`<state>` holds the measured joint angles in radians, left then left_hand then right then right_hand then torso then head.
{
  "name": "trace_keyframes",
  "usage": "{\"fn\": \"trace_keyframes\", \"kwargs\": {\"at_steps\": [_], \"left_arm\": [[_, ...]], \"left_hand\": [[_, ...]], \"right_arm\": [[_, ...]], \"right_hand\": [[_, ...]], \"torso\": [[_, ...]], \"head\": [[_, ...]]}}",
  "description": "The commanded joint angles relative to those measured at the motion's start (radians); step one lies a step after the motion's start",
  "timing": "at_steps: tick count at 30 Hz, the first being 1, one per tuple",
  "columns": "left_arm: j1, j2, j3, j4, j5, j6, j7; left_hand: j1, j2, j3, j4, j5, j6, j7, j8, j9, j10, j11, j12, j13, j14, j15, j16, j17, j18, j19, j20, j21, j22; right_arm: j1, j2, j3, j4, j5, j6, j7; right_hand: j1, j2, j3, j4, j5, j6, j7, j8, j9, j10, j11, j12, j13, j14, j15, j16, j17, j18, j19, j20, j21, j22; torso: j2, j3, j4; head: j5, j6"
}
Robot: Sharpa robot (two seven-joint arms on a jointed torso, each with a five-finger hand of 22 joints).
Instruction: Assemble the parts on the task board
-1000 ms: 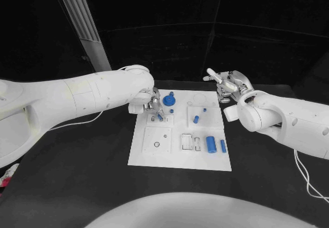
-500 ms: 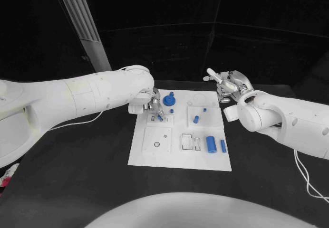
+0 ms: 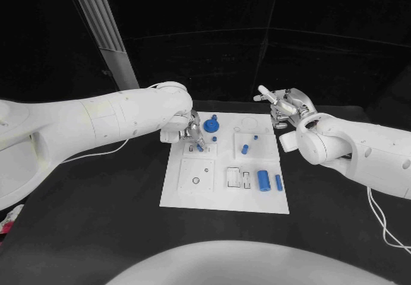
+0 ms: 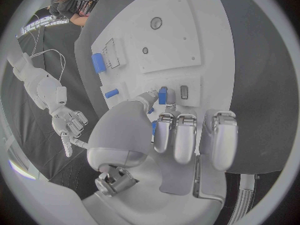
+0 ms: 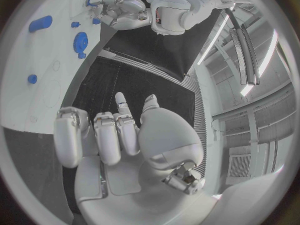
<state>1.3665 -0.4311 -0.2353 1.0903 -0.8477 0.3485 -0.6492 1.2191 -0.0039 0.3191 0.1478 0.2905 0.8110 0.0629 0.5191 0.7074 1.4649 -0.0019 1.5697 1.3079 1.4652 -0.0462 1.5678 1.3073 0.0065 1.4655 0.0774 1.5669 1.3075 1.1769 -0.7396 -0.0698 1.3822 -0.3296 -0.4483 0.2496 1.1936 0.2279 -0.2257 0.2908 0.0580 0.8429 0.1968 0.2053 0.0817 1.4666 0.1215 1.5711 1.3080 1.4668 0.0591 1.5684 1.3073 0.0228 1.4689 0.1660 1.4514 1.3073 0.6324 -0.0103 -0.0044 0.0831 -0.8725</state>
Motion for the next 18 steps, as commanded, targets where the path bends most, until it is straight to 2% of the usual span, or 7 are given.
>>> {"fn": "trace_keyframes", "kwargs": {"at_steps": [1, 18], "left_arm": [[0.001, 0.002, 0.0, -0.002, -0.007, 0.018, 0.005], [0.0, 0.013, 0.0, -0.01, -0.007, 0.026, -0.002]], "left_hand": [[-0.006, 0.003, 0.0, 0.005, 0.002, 0.006, 0.001, 0.001, 0.001, 0.106, 0.003, 0.001, 0.263, 0.106, -0.002, 0.003, 0.263, -0.005, 0.102, -0.006, 0.001, 0.262], [-0.008, 0.002, -0.003, 0.008, 0.002, 0.003, 0.002, -0.001, 0.001, 0.106, 0.003, 0.001, 0.263, 0.106, -0.002, 0.003, 0.263, -0.003, 0.096, -0.005, -0.005, 0.259]], "right_arm": [[0.002, 0.001, 0.001, 0.001, -0.001, -0.002, 0.006], [0.002, 0.003, 0.001, 0.001, 0.009, 0.001, 0.004]], "right_hand": [[0.007, 0.005, -0.008, -0.001, 0.002, -0.001, -0.005, 0.006, 0.001, 0.104, -0.003, 0.0, 0.263, 0.104, -0.002, 0.002, 0.264, 0.011, 0.018, -0.001, -0.003, 0.206], [0.009, 0.007, -0.01, 0.0, 0.002, -0.002, -0.005, 0.009, 0.0, 0.104, -0.003, 0.0, 0.263, 0.104, -0.002, 0.002, 0.264, 0.011, 0.018, -0.001, -0.004, 0.206]], "torso": [[0.0, 0.0001, -0.0003], [0.0, 0.0001, -0.0002]], "head": [[0.0, 0.0], [0.0, 0.0]]}}
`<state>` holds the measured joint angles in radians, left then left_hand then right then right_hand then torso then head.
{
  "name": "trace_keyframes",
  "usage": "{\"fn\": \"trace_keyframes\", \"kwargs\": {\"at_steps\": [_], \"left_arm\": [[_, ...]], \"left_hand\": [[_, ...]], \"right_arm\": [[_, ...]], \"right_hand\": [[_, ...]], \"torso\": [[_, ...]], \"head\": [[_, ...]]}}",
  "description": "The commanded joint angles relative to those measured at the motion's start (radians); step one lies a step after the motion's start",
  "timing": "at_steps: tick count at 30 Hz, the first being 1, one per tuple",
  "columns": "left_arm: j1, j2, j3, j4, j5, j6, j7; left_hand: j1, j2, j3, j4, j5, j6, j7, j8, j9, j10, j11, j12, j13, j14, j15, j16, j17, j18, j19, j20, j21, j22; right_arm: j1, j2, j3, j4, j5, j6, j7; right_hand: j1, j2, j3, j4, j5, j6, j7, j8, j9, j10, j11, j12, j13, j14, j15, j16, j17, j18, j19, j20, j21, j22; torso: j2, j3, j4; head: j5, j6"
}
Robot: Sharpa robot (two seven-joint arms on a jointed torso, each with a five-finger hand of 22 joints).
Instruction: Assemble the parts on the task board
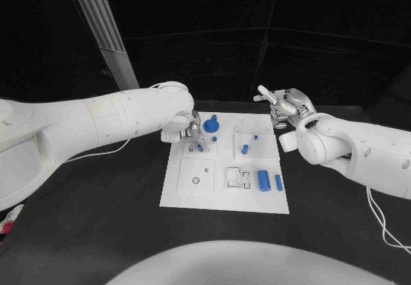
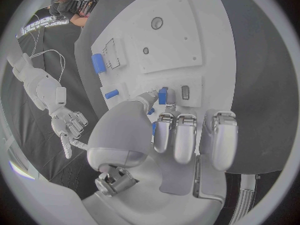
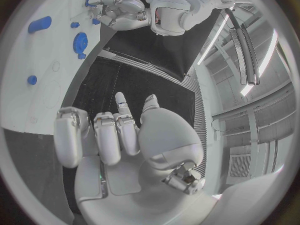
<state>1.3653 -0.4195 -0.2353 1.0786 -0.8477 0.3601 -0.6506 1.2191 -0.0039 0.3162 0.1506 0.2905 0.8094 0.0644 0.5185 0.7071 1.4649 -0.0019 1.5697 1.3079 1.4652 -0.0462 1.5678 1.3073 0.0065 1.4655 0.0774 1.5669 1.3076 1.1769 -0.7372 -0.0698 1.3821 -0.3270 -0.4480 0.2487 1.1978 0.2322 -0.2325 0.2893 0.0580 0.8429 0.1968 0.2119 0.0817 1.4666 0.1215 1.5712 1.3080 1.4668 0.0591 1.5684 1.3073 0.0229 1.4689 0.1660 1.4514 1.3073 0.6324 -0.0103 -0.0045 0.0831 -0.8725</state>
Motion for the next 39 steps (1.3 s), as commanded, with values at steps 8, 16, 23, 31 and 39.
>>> {"fn": "trace_keyframes", "kwargs": {"at_steps": [8, 16, 23, 31, 39], "left_arm": [[0.0, 0.0, 0.0, 0.002, -0.007, 0.015, -0.005], [0.0, -0.003, 0.0, 0.001, -0.007, 0.021, -0.006], [-0.001, -0.003, 0.0, -0.001, -0.007, 0.027, -0.006], [-0.003, 0.003, 0.0, 0.0, -0.007, 0.034, -0.009], [-0.004, 0.002, 0.0, 0.003, -0.007, 0.037, -0.018]], "left_hand": [[-0.009, 0.0, -0.002, 0.007, 0.002, 0.003, 0.001, -0.002, 0.001, 0.106, 0.004, 0.001, 0.263, 0.106, -0.002, 0.003, 0.263, -0.003, 0.096, -0.005, -0.005, 0.259], [-0.007, 0.0, -0.002, 0.005, 0.002, 0.003, 0.0, -0.002, 0.001, 0.106, 0.004, 0.001, 0.263, 0.106, -0.002, 0.003, 0.263, -0.003, 0.096, -0.005, -0.005, 0.259], [-0.008, -0.003, -0.007, 0.007, 0.001, 0.002, 0.002, -0.003, 0.002, 0.106, 0.005, 0.001, 0.263, 0.106, -0.002, 0.003, 0.263, -0.002, 0.092, -0.005, -0.008, 0.257], [-0.025, -0.019, -0.036, 0.025, -0.001, -0.003, 0.007, -0.008, 0.003, 0.106, 0.009, 0.001, 0.263, 0.106, 0.001, 0.003, 0.263, 0.001, 0.084, -0.004, -0.016, 0.253], [-0.066, -0.048, -0.129, 0.073, -0.037, -0.006, 0.014, -0.015, 0.004, 0.106, 0.016, 0.001, 0.263, 0.106, 0.007, 0.003, 0.263, 0.001, 0.083, 0.0, -0.017, 0.253]], "right_arm": [[0.002, 0.0, 0.001, 0.002, 0.007, 0.001, 0.005], [0.002, 0.0, 0.001, 0.002, 0.007, 0.002, 0.006], [0.002, 0.0, 0.001, 0.003, 0.007, 0.002, 0.006], [0.002, -0.001, 0.001, 0.003, 0.007, 0.002, 0.006], [0.001, -0.001, 0.001, 0.004, 0.011, 0.003, 0.006]], "right_hand": [[0.005, 0.003, -0.004, 0.001, 0.002, -0.002, -0.005, 0.002, 0.0, 0.104, -0.003, 0.0, 0.263, 0.104, -0.002, 0.002, 0.263, 0.011, 0.018, -0.001, -0.004, 0.206], [0.005, 0.003, -0.004, 0.001, 0.002, -0.002, -0.005, 0.002, 0.0, 0.104, -0.003, 0.0, 0.263, 0.104, -0.002, 0.002, 0.263, 0.011, 0.018, -0.001, -0.004, 0.206], [0.005, 0.003, -0.004, 0.001, 0.002, -0.002, -0.005, 0.002, 0.0, 0.104, -0.003, 0.0, 0.263, 0.104, -0.002, 0.002, 0.263, 0.011, 0.018, -0.001, -0.004, 0.206], [0.005, 0.003, -0.004, 0.001, 0.002, -0.002, -0.005, 0.002, 0.0, 0.104, -0.003, 0.0, 0.263, 0.104, -0.002, 0.002, 0.263, 0.011, 0.018, -0.001, -0.004, 0.206], [0.005, 0.005, -0.005, 0.002, 0.002, -0.002, -0.005, 0.003, 0.0, 0.104, -0.003, 0.0, 0.263, 0.104, -0.002, 0.002, 0.263, 0.011, 0.019, -0.002, -0.003, 0.207]], "torso": [[0.0, -0.0001, 0.0006], [0.0, -0.0001, -0.0003], [0.0, 0.0, -0.0007], [0.0, -0.0001, 0.0005], [0.0, -0.0003, -0.0009]], "head": [[0.0, 0.0], [0.001, 0.0], [0.001, 0.0], [0.002, 0.0], [0.0, 0.0]]}}
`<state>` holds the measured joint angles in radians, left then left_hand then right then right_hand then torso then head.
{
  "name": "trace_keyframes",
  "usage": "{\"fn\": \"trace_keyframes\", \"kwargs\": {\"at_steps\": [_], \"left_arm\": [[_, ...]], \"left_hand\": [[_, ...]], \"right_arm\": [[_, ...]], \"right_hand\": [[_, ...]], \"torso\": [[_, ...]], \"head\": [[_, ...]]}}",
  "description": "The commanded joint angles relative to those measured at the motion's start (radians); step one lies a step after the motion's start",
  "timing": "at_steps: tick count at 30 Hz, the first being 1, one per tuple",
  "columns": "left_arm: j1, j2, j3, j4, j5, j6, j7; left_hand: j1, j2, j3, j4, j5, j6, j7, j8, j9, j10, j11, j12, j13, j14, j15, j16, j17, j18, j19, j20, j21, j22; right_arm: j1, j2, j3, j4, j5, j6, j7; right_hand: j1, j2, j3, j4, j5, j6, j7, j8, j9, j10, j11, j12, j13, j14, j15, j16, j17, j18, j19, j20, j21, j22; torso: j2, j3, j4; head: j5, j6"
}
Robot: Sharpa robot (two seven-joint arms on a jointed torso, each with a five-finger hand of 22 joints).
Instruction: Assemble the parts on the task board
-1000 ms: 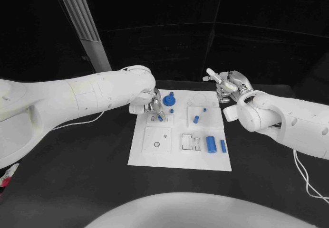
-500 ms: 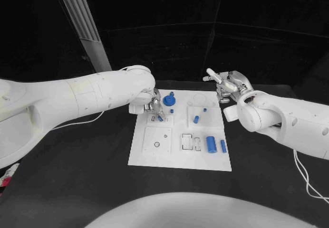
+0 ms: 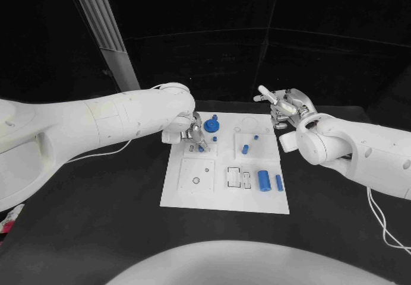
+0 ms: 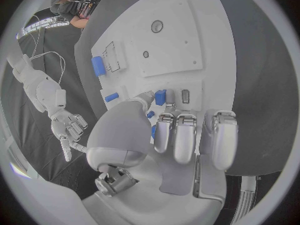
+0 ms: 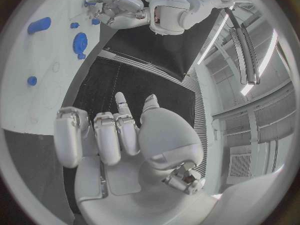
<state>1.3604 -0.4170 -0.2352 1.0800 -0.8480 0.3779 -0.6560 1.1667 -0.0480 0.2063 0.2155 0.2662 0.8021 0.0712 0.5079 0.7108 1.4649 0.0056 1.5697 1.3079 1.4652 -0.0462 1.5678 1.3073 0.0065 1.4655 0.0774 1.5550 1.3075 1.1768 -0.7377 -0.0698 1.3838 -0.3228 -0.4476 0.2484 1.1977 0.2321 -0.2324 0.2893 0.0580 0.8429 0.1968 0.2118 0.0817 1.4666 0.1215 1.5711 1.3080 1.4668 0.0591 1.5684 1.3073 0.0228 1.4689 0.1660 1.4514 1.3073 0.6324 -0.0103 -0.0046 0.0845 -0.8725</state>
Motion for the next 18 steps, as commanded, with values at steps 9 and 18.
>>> {"fn": "trace_keyframes", "kwargs": {"at_steps": [9, 18], "left_arm": [[0.0, -0.003, 0.0, 0.007, -0.017, 0.013, -0.027], [0.0, -0.009, 0.0, 0.012, -0.05, -0.028, -0.005]], "left_hand": [[-0.038, -0.019, -0.091, 0.038, -0.026, 0.002, 0.01, -0.007, 0.002, 0.106, 0.01, 0.001, 0.263, 0.106, 0.011, 0.003, 0.263, -0.002, 0.093, 0.002, 0.004, 0.258], [-0.082, -0.038, -0.189, 0.074, -0.05, 0.002, 0.009, -0.009, 0.007, 0.106, 0.009, 0.001, 0.263, 0.106, 0.012, 0.003, 0.263, -0.006, 0.103, 0.004, 0.014, 0.262]], "right_arm": [[0.002, -0.001, 0.001, 0.003, 0.009, 0.002, 0.006], [0.001, 0.0, 0.001, 0.002, 0.01, 0.003, 0.006]], "right_hand": [[0.005, 0.005, -0.006, 0.002, 0.002, -0.002, -0.005, 0.004, 0.0, 0.104, -0.003, 0.0, 0.263, 0.104, -0.002, 0.002, 0.263, 0.011, 0.019, -0.002, -0.003, 0.207], [0.005, 0.005, -0.006, 0.002, 0.002, -0.002, -0.005, 0.004, 0.0, 0.104, -0.003, 0.0, 0.263, 0.104, -0.002, 0.002, 0.263, 0.011, 0.019, -0.002, -0.003, 0.207]], "torso": [[0.001, -0.0002, 0.0005], [0.0, -0.0001, -0.0003]], "head": [[-0.004, 0.0], [-0.004, 0.0]]}}
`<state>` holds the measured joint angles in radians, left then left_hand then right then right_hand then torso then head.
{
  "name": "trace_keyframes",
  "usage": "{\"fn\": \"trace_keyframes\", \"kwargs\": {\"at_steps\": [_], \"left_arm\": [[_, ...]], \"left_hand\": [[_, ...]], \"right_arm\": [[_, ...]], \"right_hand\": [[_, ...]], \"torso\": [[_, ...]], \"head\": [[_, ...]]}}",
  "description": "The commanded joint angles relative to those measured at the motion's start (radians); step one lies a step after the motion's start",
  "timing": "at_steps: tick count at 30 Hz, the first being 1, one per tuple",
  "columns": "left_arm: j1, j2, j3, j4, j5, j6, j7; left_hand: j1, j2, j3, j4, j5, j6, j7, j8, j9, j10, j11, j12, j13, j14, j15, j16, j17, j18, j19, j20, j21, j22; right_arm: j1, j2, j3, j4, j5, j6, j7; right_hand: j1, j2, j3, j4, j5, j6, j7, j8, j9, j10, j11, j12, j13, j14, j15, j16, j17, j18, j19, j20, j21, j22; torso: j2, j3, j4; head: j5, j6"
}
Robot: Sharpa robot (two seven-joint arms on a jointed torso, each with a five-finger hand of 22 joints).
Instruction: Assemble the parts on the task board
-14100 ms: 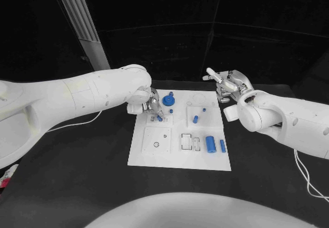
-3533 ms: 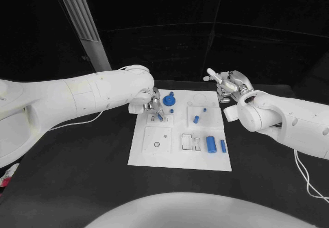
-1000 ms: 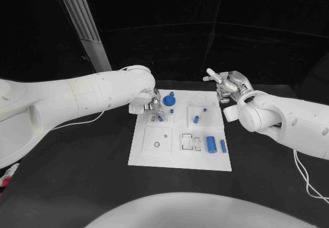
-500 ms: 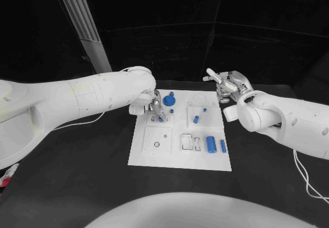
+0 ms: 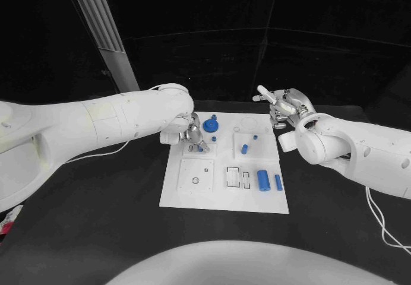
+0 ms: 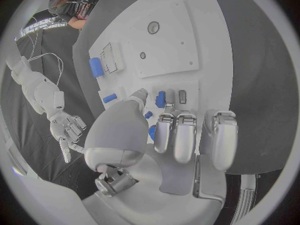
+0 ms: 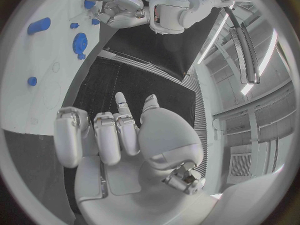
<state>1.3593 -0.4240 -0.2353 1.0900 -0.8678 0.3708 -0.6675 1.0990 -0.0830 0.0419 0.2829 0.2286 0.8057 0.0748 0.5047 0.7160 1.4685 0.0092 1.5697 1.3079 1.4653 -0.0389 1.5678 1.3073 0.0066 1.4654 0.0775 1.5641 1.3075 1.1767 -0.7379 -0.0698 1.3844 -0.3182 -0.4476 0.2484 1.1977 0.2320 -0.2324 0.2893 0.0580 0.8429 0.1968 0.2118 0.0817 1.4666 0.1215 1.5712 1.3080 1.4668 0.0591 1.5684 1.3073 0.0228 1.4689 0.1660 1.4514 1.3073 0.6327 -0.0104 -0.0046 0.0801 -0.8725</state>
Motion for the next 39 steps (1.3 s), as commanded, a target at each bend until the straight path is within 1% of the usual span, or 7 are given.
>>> {"fn": "trace_keyframes", "kwargs": {"at_steps": [1, 14, 19, 22, 26, 33, 39], "left_arm": [[0.001, -0.002, 0.0, 0.002, -0.03, -0.021, 0.009], [0.0, -0.004, 0.0, 0.004, -0.034, -0.044, 0.03], [0.0, -0.017, 0.0, 0.013, -0.034, -0.068, 0.04], [0.001, -0.021, 0.0, 0.014, -0.034, -0.072, 0.044], [0.006, -0.025, 0.0, 0.016, -0.034, -0.076, 0.054], [0.019, -0.019, 0.0, 0.007, -0.034, -0.057, 0.056], [0.025, -0.011, 0.0, -0.004, -0.034, -0.055, 0.095]], "left_hand": [[-0.022, -0.003, -0.042, 0.007, -0.03, -0.002, 0.005, -0.006, 0.002, 0.102, 0.005, 0.001, 0.263, 0.106, 0.005, 0.003, 0.263, -0.006, 0.104, 0.004, 0.005, 0.262], [-0.141, 0.011, -0.141, 0.014, -0.16, 0.001, 0.005, -0.006, 0.01, 0.102, 0.005, 0.001, 0.263, 0.106, 0.005, 0.003, 0.263, -0.007, 0.105, 0.005, 0.007, 0.263], [-0.159, 0.006, -0.146, 0.014, -0.172, 0.002, 0.005, -0.005, 0.011, 0.102, 0.005, 0.001, 0.263, 0.106, 0.004, 0.003, 0.263, -0.007, 0.105, 0.004, 0.007, 0.263], [-0.138, 0.013, -0.135, 0.012, -0.147, 0.001, 0.004, -0.004, 0.013, 0.102, 0.004, 0.001, 0.263, 0.106, 0.004, 0.003, 0.263, -0.007, 0.105, 0.004, 0.007, 0.263], [-0.093, 0.017, -0.127, 0.011, -0.045, -0.011, 0.003, 0.012, 0.027, 0.102, 0.003, 0.001, 0.263, 0.106, 0.003, 0.003, 0.263, -0.007, 0.105, 0.002, 0.007, 0.263], [-0.071, 0.025, -0.127, 0.01, -0.032, -0.034, 0.004, 0.041, 0.051, 0.102, 0.004, 0.001, 0.263, 0.106, 0.003, 0.003, 0.263, -0.006, 0.104, 0.002, 0.005, 0.263], [-0.038, 0.032, -0.134, 0.01, 0.019, -0.09, 0.002, 0.138, 0.126, 0.102, 0.003, 0.001, 0.263, 0.106, 0.001, 0.003, 0.263, -0.007, 0.105, 0.001, 0.007, 0.263]], "right_arm": [[0.002, 0.0, 0.001, 0.001, 0.005, 0.002, 0.006], [0.001, 0.001, 0.001, -0.001, 0.005, 0.001, 0.005], [0.0, 0.0, 0.001, -0.001, 0.005, 0.002, 0.004], [-0.002, 0.0, 0.001, -0.001, 0.005, 0.002, 0.004], [-0.003, 0.001, 0.001, -0.002, 0.005, 0.002, 0.004], [-0.004, 0.003, 0.001, -0.003, 0.004, 0.002, 0.002], [-0.004, 0.004, 0.001, -0.003, 0.004, 0.001, 0.001]], "right_hand": [[0.005, 0.005, -0.006, 0.002, 0.002, -0.002, -0.005, 0.004, 0.0, 0.104, -0.003, 0.0, 0.263, 0.104, -0.002, 0.002, 0.263, 0.011, 0.019, -0.002, -0.003, 0.207], [0.006, 0.006, -0.006, 0.001, 0.002, -0.002, -0.005, 0.005, 0.0, 0.104, -0.003, 0.0, 0.263, 0.104, -0.003, 0.002, 0.263, 0.011, 0.019, -0.002, -0.003, 0.207], [0.006, 0.006, -0.006, 0.001, 0.002, -0.002, -0.005, 0.005, 0.0, 0.104, -0.003, 0.0, 0.263, 0.104, -0.003, 0.002, 0.263, 0.011, 0.019, -0.002, -0.003, 0.207], [0.006, 0.006, -0.006, 0.001, 0.002, -0.002, -0.005, 0.005, 0.0, 0.104, -0.003, 0.0, 0.263, 0.104, -0.003, 0.002, 0.263, 0.011, 0.019, -0.002, -0.003, 0.207], [0.006, 0.006, -0.006, 0.001, 0.002, -0.002, -0.005, 0.005, 0.0, 0.104, -0.003, 0.0, 0.263, 0.104, -0.003, 0.002, 0.263, 0.011, 0.019, -0.002, -0.003, 0.207], [0.006, 0.006, -0.006, 0.001, 0.002, -0.002, -0.005, 0.005, 0.0, 0.104, -0.003, 0.0, 0.263, 0.104, -0.003, 0.002, 0.263, 0.011, 0.019, -0.002, -0.003, 0.207], [0.007, 0.007, -0.007, 0.001, 0.002, -0.002, -0.006, 0.005, 0.0, 0.104, -0.003, 0.0, 0.263, 0.104, -0.003, 0.002, 0.263, 0.011, 0.019, -0.002, -0.004, 0.206]], "torso": [[-0.001, 0.0, -0.0003], [0.0, -0.0003, 0.0004], [0.0, -0.0002, 0.0006], [-0.002, -0.0004, 0.0013], [-0.001, -0.0002, -0.0007], [0.0, 0.0002, -0.0007], [0.001, 0.0, -0.0004]], "head": [[0.001, 0.0], [0.0, 0.0], [-0.002, 0.0], [-0.003, 0.0], [-0.002, 0.0], [-0.001, 0.0], [-0.003, 0.0]]}}
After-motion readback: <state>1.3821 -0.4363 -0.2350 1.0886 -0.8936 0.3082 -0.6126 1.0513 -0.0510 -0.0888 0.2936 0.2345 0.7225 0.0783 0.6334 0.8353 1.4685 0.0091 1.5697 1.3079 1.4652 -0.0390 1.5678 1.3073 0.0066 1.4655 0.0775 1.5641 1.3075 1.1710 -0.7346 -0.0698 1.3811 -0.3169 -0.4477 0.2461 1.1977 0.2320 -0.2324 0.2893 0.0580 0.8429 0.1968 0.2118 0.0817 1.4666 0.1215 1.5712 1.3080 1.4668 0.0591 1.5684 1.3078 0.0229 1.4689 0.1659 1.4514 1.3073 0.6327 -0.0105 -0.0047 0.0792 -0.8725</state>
